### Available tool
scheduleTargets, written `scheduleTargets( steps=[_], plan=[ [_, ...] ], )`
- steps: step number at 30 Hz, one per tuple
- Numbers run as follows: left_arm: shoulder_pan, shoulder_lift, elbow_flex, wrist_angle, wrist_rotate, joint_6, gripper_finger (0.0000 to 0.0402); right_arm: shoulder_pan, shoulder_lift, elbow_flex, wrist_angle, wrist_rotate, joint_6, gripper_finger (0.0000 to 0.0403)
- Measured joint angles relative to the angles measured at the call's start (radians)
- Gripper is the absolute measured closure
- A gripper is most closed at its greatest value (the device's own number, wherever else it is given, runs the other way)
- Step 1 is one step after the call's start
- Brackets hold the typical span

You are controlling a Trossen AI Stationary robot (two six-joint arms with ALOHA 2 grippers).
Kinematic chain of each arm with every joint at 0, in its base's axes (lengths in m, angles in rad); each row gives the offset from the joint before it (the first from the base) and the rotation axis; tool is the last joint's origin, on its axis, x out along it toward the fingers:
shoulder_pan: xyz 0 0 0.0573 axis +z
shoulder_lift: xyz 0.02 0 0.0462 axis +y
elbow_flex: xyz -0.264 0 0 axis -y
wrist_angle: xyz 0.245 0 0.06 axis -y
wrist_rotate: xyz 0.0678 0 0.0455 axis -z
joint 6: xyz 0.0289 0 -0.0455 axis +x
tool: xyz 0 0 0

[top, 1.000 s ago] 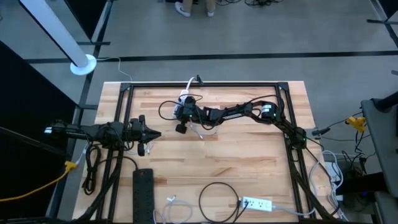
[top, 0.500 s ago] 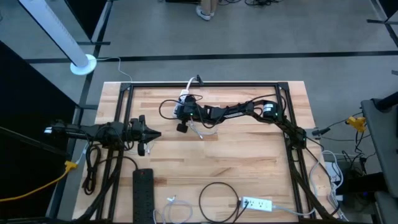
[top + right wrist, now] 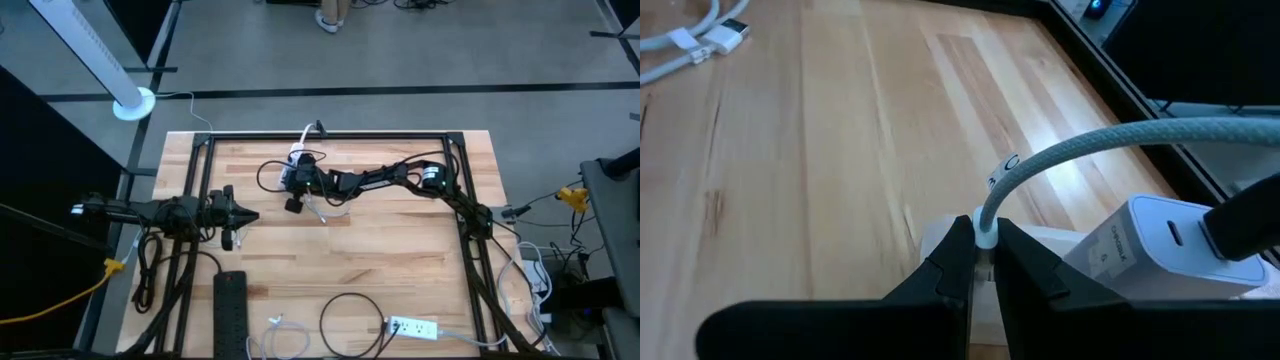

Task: Plug in charger cables
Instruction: Insert the top white charger cable into the top white outlet extension

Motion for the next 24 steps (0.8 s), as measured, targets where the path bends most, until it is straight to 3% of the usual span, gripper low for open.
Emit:
scheduleTargets(
  steps=[24],
  plan=[
    [0.0,0.0,0.0,0.0,-0.001,0.0,0.0377,-0.009,-0.004,-0.025,0.05,0.009,0.015,0.0387]
  ],
)
